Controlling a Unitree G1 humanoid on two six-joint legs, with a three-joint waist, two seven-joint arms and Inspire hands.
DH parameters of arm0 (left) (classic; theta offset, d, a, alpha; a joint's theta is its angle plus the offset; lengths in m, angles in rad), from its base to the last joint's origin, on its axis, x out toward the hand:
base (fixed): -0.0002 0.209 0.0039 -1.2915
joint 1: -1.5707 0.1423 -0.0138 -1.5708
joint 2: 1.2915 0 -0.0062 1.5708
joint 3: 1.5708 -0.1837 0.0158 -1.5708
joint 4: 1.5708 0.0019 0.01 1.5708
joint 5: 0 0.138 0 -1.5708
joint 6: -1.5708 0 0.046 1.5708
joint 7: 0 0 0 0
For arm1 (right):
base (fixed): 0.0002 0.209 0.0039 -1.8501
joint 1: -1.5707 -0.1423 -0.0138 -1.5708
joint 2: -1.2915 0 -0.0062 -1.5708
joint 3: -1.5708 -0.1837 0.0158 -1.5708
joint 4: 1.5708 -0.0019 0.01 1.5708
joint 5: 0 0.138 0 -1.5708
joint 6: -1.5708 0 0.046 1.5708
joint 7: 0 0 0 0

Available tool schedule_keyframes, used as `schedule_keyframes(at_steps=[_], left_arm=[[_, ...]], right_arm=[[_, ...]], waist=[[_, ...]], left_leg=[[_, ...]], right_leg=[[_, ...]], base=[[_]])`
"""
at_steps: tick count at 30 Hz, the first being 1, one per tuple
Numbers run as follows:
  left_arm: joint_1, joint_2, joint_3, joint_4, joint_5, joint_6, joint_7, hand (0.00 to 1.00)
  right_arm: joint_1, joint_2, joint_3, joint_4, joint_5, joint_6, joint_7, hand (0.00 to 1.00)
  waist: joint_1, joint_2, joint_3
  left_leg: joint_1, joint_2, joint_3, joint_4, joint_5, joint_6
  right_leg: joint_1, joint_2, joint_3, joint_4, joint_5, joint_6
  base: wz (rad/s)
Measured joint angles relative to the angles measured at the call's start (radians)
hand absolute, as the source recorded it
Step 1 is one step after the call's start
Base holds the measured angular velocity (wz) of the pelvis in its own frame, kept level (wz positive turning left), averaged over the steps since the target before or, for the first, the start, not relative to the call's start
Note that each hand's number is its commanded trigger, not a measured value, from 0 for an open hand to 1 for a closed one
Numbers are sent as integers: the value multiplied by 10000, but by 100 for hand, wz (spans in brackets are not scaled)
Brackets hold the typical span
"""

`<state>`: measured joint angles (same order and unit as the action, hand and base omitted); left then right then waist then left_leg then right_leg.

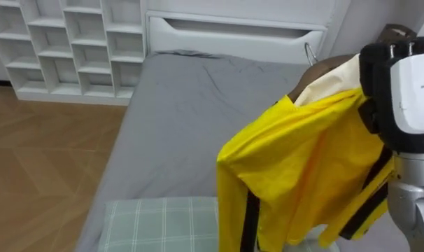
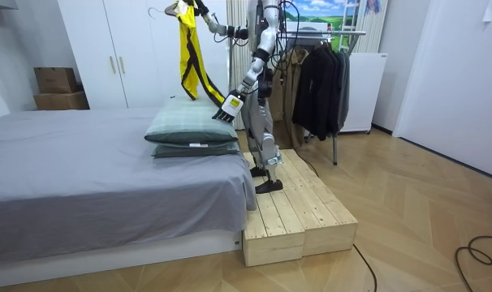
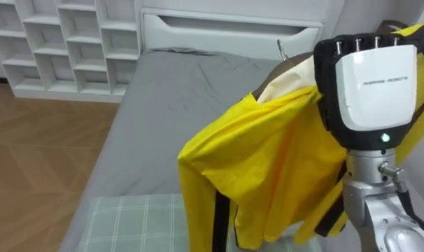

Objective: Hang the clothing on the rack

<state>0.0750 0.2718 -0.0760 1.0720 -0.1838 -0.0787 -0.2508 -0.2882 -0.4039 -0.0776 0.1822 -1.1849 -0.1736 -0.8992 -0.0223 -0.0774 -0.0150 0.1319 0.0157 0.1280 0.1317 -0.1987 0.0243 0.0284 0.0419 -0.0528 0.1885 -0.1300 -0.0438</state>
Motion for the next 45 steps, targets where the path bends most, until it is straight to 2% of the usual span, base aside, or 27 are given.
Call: schedule_keyframes(at_steps=[4,6,10,14,16,17,18,19,20,21,22,23,24,25,27,31,32,34,36,37,38,39,40,41,43,44,45], left_arm=[[-11,19,174,374,5,-18,148,0],[-18,28,234,536,33,-12,311,0],[-26,30,151,544,638,13,607,0],[-78,124,250,874,789,50,726,0],[-114,170,465,969,808,72,736,0],[-98,187,687,1019,809,75,794,0],[-10,225,759,1078,808,78,934,0],[40,251,759,1081,808,92,999,0],[121,271,746,1069,800,182,1202,0],[230,277,726,1050,798,365,1388,0],[308,277,709,1055,799,472,1477,0],[336,286,685,1051,804,662,1630,0],[374,322,715,1058,955,863,1799,0],[383,324,758,1059,1119,947,1897,0],[358,331,868,1038,1864,1184,2237,0],[443,545,826,1026,2256,1474,2663,0],[529,671,691,1028,2359,1528,2802,0],[723,797,613,1037,2495,1638,3063,0],[818,860,610,1074,2853,1931,3416,0],[834,858,610,1086,2866,1998,3509,0],[876,854,610,1165,2951,2119,3638,0],[922,785,614,1203,3169,2290,3752,0],[920,772,617,1209,3355,2369,3773,0],[877,665,611,1188,3824,2485,3779,0],[823,524,517,1104,4471,2598,3787,0],[815,418,537,920,4928,2698,3833,0],[789,323,553,690,5348,2791,3892,0]], right_arm=[[97,-4,-528,-23,-15,-36,-91,100],[483,-21,-1041,-150,-10,-39,-320,100],[1079,-103,-1323,-184,8,-40,-581,100],[1527,-103,-1433,-240,-60,-77,-449,100],[1516,-108,-1424,-472,-52,-40,-332,100],[1501,-116,-1424,-665,-75,-29,-324,100],[1458,-118,-1419,-820,-114,-26,-351,100],[1401,-119,-1418,-848,-140,-26,-380,100],[1310,-118,-1416,-859,-188,6,-428,100],[1288,-110,-1408,-862,-256,12,-492,100],[1307,-111,-1414,-847,-353,44,-567,100],[1308,-79,-1370,-778,-441,144,-684,100],[1309,-5,-1294,-752,-438,233,-798,100],[1316,25,-1267,-751,-439,231,-812,100],[1330,21,-1226,-752,-408,352,-805,100],[1323,22,-1158,-778,-391,438,-787,100],[1323,21,-1088,-778,-368,438,-768,100],[1300,19,-914,-789,-376,414,-768,100],[1299,19,-849,-811,-356,424,-773,100],[1296,19,-818,-813,-342,433,-773,100],[1300,19,-694,-810,-328,446,-773,100],[1300,19,-541,-812,-331,452,-786,100],[1304,22,-510,-812,-340,452,-817,100],[1304,27,-494,-812,-382,531,-864,100],[1297,22,-375,-812,-377,665,-878,100],[1299,15,-362,-816,-379,656,-896,100],[1298,-45,-369,-826,-351,678,-925,100]], waist=[[-20,-31,11],[-79,-55,16],[-219,-65,21],[-262,-93,67],[-181,-73,101],[-50,-68,115],[87,-36,147],[157,-19,194],[312,69,296],[464,156,394],[425,171,410],[462,87,391],[564,51,332],[560,56,327],[567,206,226],[478,51,208],[476,-32,243],[526,-147,235],[485,-180,243],[485,-176,247],[476,-160,256],[504,-220,284],[499,-253,305],[477,-240,306],[447,-227,310],[314,-226,306],[282,-234,302]], left_leg=[[-33,30,245,-16,-25,-14],[-55,36,322,-19,-41,-11],[-33,35,630,13,-39,-8],[5,63,1683,13,-52,-2],[2,109,2314,20,-195,16],[21,216,2846,42,-305,-12],[49,277,3389,132,-407,-32],[73,328,3621,203,-498,-46],[143,476,4213,381,-685,-85],[278,540,4584,558,-851,-108],[351,532,4686,665,-945,-129],[469,484,4985,908,-1155,-202],[526,518,5147,1155,-1335,-362],[525,608,5174,1281,-1364,-415],[494,854,5281,1422,-1332,-616],[646,1055,5138,1566,-1224,-782],[663,1197,5159,1946,-1225,-784],[616,1458,5159,2776,-1226,-784],[394,1860,4938,3979,-1225,-783],[334,1922,4813,4253,-1206,-777],[176,2032,4390,4827,-1072,-767],[-31,1975,3866,5274,-860,-695],[-137,1939,3482,5373,-878,-639],[-393,1669,2726,5295,-994,-627],[-752,1291,2086,4911,-1227,-650],[-996,865,1358,4529,-1229,-642],[-1136,381,730,3975,-1225,-631]], right_leg=[[-162,63,248,121,0,0],[-224,68,270,134,-2,2],[-393,95,560,250,-1,1],[-989,199,1152,743,-2,2],[-1415,278,1137,1057,-10,-4],[-1704,242,706,1253,30,-69],[-1885,77,-58,1327,120,-204],[-1935,3,-506,1370,154,-260],[-1928,-218,-1673,1582,128,-194],[-2088,-725,-2697,2488,-284,-75],[-2128,-1140,-2973,3064,-564,-62],[-2111,-1947,-3059,3701,-953,161],[-2113,-2046,-2981,3622,-1099,184],[-2124,-1916,-2962,3511,-1103,104],[-2014,-1326,-2879,2888,-866,-129],[-1870,-1016,-2759,2784,-858,-296],[-1806,-939,-2757,2759,-891,-364],[-1696,-876,-2876,2754,-982,-552],[-1602,-690,-2432,2777,-1092,-728],[-1595,-627,-2298,2815,-1119,-773],[-1504,-457,-1956,2857,-1157,-838],[-1441,-375,-1628,2914,-1172,-917],[-1430,-356,-1481,2941,-1193,-947],[-1454,-349,-1265,2953,-1200,-960],[-1556,-351,-870,2904,-1166,-874],[-1631,-301,-533,2724,-1125,-758],[-1745,-85,194,2518,-896,-754]], base=[[-19],[-10],[-21],[-63],[-101],[-127],[-129],[-135],[-120],[-104],[-70],[-68],[-67],[-56],[-35],[-33],[-50],[-60],[-55],[-63],[-73],[-73],[-63],[-50],[-46],[-42],[-44]])
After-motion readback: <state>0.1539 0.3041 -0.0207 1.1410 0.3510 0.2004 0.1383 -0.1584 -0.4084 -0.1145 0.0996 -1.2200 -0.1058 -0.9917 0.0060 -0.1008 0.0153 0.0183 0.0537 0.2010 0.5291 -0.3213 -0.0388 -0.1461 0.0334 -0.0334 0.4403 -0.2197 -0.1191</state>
